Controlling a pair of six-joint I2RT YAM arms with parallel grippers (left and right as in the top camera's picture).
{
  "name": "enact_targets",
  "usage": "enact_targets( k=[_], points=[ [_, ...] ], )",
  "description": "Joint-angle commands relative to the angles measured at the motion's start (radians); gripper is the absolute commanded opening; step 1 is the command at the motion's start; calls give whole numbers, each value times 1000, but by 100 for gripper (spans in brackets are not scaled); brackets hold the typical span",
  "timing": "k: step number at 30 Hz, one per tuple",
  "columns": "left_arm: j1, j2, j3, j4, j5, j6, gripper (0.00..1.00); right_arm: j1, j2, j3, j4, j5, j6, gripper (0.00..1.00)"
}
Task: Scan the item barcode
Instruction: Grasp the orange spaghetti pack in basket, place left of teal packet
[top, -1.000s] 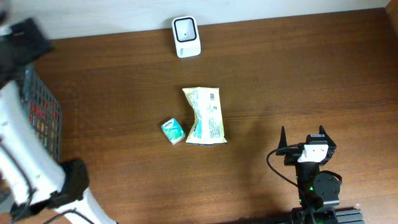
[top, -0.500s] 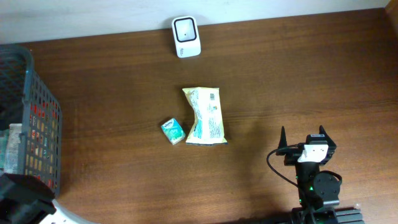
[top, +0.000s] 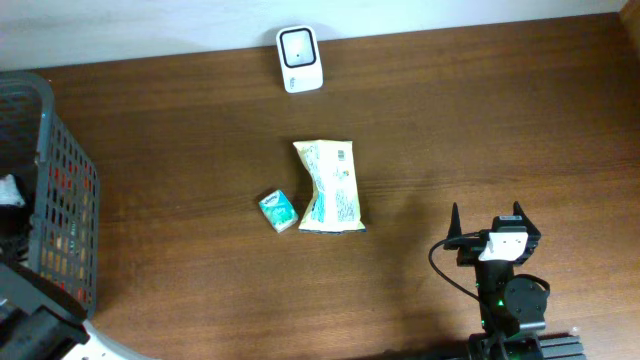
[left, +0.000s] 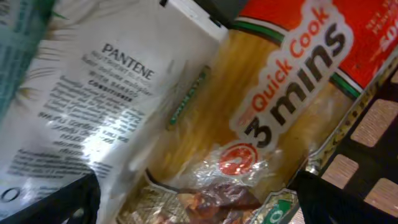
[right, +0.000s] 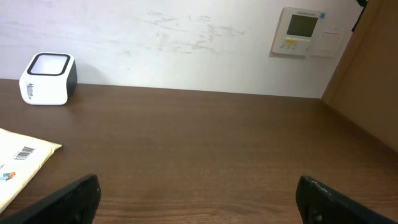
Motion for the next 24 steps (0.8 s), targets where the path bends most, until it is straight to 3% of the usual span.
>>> enact_targets(
  k=[1,4,6,8,10,11,16,22,24],
  points=[
    [8,14,-92,47,29,25,94,6,-7,-7,-3,16,4,98],
    [8,14,-174,114,56,24,77,6,-7,-7,-3,16,4,98],
    [8,14,-216,148,62,24,53,6,-7,-7,-4,16,4,98],
    [8,14,-236,172,62,24,44,6,-7,-7,-3,16,4,98],
    [8,14,-237,186,62,24,12,6,-7,-7,-3,16,4,99],
    [8,13,-234,190,61,24,0,6,-7,-7,-3,16,4,98],
    [10,0,-88,76,61,24,0,6,-7,-7,-4,16,4,98],
    [10,-152,397,-237,61,24,0,6,-7,-7,-3,16,4,98],
    [10,-231,540,-280,61,1,0,6,-7,-7,-3,16,4,98]
  ],
)
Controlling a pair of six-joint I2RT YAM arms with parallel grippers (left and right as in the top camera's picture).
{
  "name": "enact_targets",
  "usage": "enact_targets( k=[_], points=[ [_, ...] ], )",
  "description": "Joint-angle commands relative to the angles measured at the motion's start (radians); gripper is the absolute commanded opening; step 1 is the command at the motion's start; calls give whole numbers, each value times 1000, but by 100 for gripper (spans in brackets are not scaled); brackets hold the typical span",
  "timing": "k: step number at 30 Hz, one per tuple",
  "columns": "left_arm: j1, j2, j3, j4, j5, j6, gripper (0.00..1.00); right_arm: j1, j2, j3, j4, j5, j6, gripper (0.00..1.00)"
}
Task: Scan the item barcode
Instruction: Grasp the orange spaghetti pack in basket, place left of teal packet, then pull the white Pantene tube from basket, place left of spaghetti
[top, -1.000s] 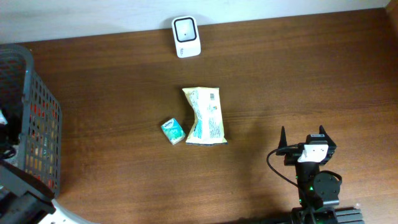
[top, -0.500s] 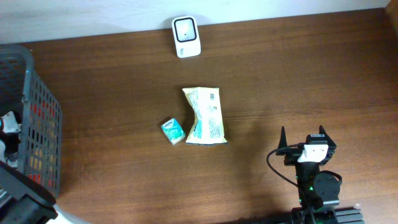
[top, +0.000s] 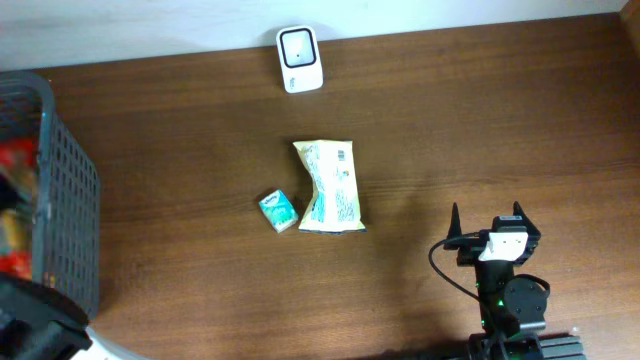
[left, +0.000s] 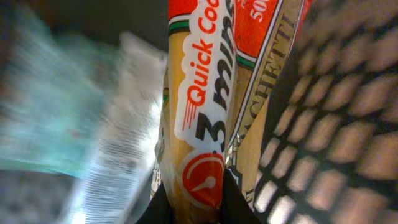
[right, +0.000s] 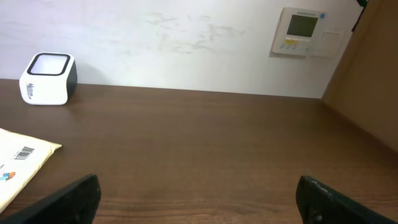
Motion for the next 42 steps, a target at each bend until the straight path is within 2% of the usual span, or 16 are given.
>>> enact_targets(
  k=[1,5,8,11,13,16,20,24,25,26,27,28,32,35,37,42],
  points=[
    [-1,-227,259,-37,19,-60,0,6,-7,-7,-3,16,5,98],
    [-36,-408,347,-40,126,-130,0,6,-7,-7,-3,16,5,99],
    [-179,-469,347,-148,168,-134,0,6,-7,-7,-3,16,5,98],
    [-397,-459,247,-230,146,-195,0,6,-7,-7,-3,16,5,99],
    [-521,-454,81,-183,145,-263,0,6,-7,-7,-3,16,5,98],
    [-633,-454,-187,-36,113,-396,0,6,-7,-7,-3,16,5,98],
    [-791,-454,-642,332,18,-615,0,6,-7,-7,-3,16,5,99],
    [-877,-454,-881,647,11,-698,0,6,-7,-7,-4,16,5,99],
    [-893,-454,-919,701,-21,-698,7,6,-7,-7,-3,16,5,99],
    [-905,-454,-939,729,-48,-698,54,6,-7,-7,-3,16,5,98],
    [-912,-454,-943,740,-62,-698,75,6,-7,-7,-4,16,5,98],
    [-913,-455,-940,754,-72,-695,86,6,-7,-7,-3,16,5,99],
    [-842,-502,-792,727,-88,-542,99,6,-7,-7,-3,16,5,98],
    [-680,-567,-443,525,-134,-370,99,6,-7,-7,-3,16,5,98],
    [-569,-572,-260,429,-134,-160,99,6,-7,-7,-3,16,5,98],
    [-269,-561,-162,285,-192,-128,99,6,-7,-7,-3,16,5,99]
  ],
)
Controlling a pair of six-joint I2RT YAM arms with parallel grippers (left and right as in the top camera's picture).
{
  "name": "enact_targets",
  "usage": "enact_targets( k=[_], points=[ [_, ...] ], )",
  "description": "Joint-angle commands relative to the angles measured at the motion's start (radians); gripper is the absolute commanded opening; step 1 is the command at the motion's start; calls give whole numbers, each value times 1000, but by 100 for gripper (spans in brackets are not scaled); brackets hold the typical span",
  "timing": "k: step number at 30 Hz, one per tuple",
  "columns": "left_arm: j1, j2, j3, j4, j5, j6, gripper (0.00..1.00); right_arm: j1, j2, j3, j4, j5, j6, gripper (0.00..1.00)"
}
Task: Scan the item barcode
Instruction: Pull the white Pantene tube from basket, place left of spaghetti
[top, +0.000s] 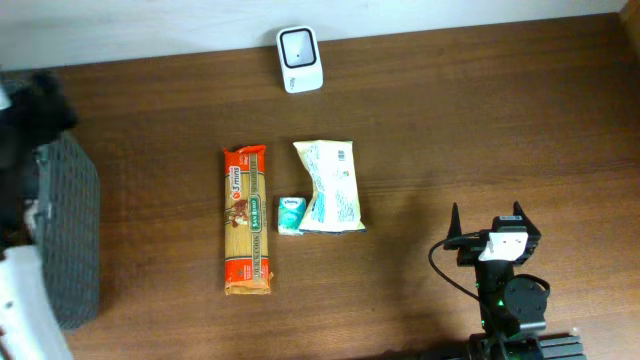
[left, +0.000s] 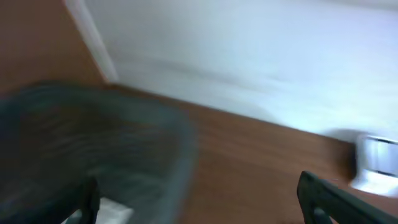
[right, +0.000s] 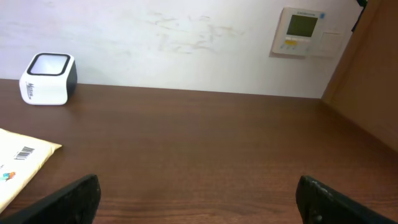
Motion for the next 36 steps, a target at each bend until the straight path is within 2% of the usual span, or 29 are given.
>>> enact_targets(
  k=[1,3,6,13,16,23,29,30,32,33,34,36],
  points=[
    [175,49,-5,-110,-35,71,95,6,-7,-7,-4,16,4,98],
    [266,104,-20,-174,-68,72,95,6,-7,-7,-3,16,4,98],
    [333,211,-74,-196,-115,72,92,6,-7,-7,-3,16,4,99],
    [347,508,-133,-145,-143,106,91,6,-7,-7,-4,16,4,99],
    [349,599,-133,-125,-213,113,91,6,-7,-7,-4,16,4,98],
    [349,641,-133,-76,-271,113,95,6,-7,-7,-3,16,4,98],
    [349,718,-134,-80,-268,113,90,6,-7,-7,-3,16,4,99],
    [349,730,-134,-85,-260,112,86,6,-7,-7,-3,16,4,98],
    [349,745,-134,-90,-241,112,72,6,-7,-7,-3,16,4,98],
    [349,751,-134,-92,-236,112,62,6,-7,-7,-4,16,4,98],
    [349,752,-134,-92,-235,109,47,6,-7,-7,-3,16,4,99],
    [349,752,-134,-92,-214,109,29,6,-7,-7,-3,16,4,98]
  ],
)
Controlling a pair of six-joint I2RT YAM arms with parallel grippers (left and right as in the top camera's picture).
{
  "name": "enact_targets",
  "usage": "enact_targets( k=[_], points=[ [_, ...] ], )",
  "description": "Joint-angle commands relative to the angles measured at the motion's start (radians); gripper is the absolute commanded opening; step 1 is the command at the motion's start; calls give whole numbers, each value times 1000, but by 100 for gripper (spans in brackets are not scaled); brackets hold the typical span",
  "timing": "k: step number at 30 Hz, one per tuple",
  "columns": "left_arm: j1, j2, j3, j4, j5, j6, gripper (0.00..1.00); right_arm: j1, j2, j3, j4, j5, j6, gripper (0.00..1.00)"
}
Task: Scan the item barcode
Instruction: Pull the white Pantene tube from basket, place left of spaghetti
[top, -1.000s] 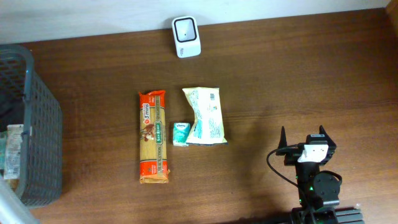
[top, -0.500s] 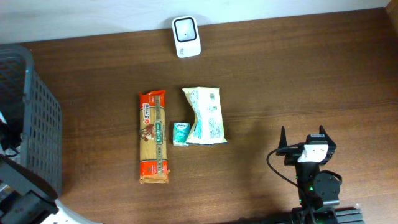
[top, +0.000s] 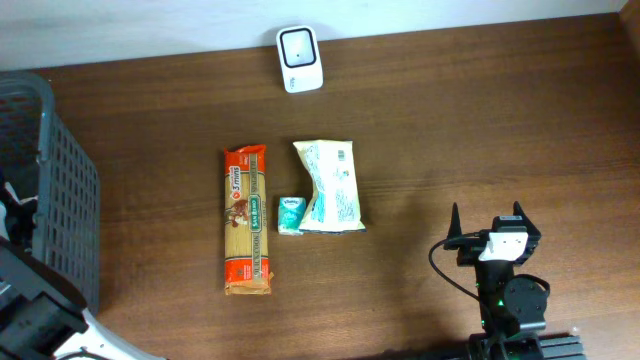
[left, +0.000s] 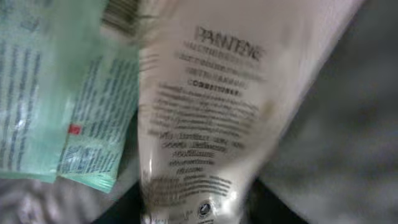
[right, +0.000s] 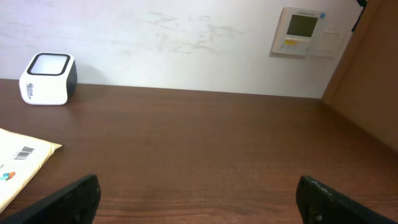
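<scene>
The white scanner (top: 300, 58) stands at the table's far edge and also shows as a scanner (right: 48, 79) in the right wrist view. A red spaghetti pack (top: 247, 220), a small teal box (top: 290, 215) and a white-green pouch (top: 330, 187) lie mid-table. My left gripper (left: 196, 213) is down in the basket, its dark fingers (left: 127, 208) pressed against a white Pantene pack (left: 205, 124), blurred. Green sachets (left: 56, 93) lie beside it. My right gripper (right: 198, 199) rests open at the near right, away from everything.
The dark mesh basket (top: 62, 200) stands at the left edge, with my left arm (top: 35, 320) reaching in from the near corner. A corner of the pouch (right: 22, 158) shows its barcode in the right wrist view. A wall thermostat (right: 308, 31) hangs behind.
My left gripper was open above the table, facing the wall and scanner. Now it is inside the basket with its jaws on the Pantene pack. The items on the table have not moved.
My left gripper was open in the basket over the spaghetti and Pantene packs. Then it was shut on the spaghetti. Then the spaghetti lay on the table left of the teal box, which had shifted against the pouch. Now the gripper is back in the basket.
</scene>
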Motion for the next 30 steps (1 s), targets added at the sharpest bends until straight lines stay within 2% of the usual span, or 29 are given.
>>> enact_targets(
  k=[1,3,7,11,15,18,21,24,27,28,29,30],
  points=[
    [3,41,-3,2,60,-11,22,6,-7,-7,-3,16,4,98],
    [3,41,-3,2,60,-11,0,6,-7,-7,-4,16,4,99],
    [3,32,39,-47,118,-11,0,6,-7,-7,-4,15,4,98],
    [3,-51,262,-235,279,-11,0,6,-7,-7,-3,16,4,98],
    [-15,-234,552,-370,465,-11,0,6,-7,-7,-3,15,4,98],
    [-87,-398,616,-359,572,-11,0,6,-7,-7,-3,15,4,99],
    [-225,-472,616,-377,609,-11,0,6,-7,-7,-3,15,4,98],
    [-422,-457,573,-433,605,-12,0,6,-7,-7,-3,16,4,99],
    [-565,-415,446,-437,507,-89,0,6,-7,-7,-3,16,4,99],
    [-614,-393,367,-426,393,-148,0,6,-7,-7,-4,16,4,98],
    [-674,-361,215,-377,290,-228,0,6,-7,-7,-3,15,4,98],
    [-718,-332,26,-260,286,-256,0,6,-7,-7,-3,16,4,98]
  ],
)
